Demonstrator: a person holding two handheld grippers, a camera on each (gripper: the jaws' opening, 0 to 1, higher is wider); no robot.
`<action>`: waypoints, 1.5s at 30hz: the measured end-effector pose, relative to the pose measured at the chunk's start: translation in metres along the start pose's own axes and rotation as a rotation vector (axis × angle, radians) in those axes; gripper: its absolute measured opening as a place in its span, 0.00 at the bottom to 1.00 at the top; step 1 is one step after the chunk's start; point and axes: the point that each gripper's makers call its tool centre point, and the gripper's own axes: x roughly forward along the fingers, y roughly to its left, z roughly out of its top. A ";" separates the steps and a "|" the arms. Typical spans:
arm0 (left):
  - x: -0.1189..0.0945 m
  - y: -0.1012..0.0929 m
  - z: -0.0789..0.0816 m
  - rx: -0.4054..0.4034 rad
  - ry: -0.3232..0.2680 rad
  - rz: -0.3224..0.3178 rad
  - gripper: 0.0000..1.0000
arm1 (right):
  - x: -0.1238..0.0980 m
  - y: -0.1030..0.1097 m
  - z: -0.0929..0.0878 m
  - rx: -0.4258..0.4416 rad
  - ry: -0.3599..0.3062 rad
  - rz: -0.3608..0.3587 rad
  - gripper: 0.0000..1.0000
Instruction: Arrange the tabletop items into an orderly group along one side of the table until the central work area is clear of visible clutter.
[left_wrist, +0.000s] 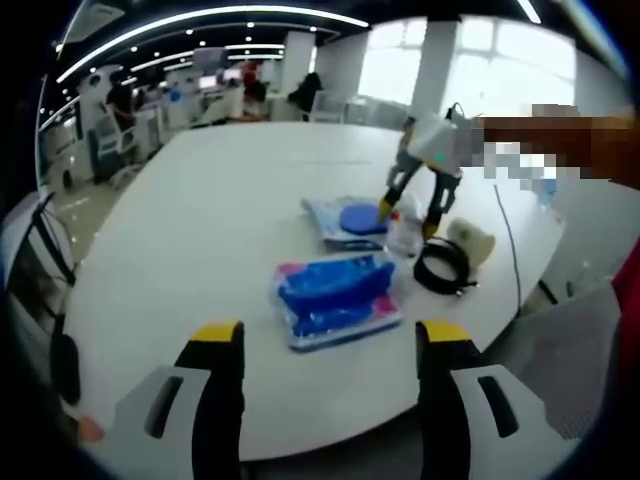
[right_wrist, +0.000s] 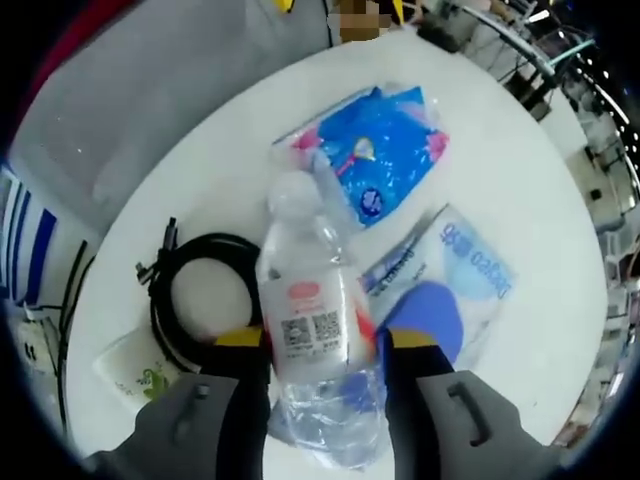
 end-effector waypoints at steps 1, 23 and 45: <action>0.000 0.000 0.000 0.001 0.000 0.000 0.66 | 0.001 0.002 0.000 -0.004 0.007 0.006 0.44; 0.000 -0.003 0.000 0.008 0.002 -0.013 0.65 | -0.002 0.006 0.003 0.103 -0.014 -0.008 0.38; 0.001 -0.005 -0.002 0.008 0.010 -0.021 0.63 | 0.008 0.004 0.026 0.155 -0.051 -0.012 0.44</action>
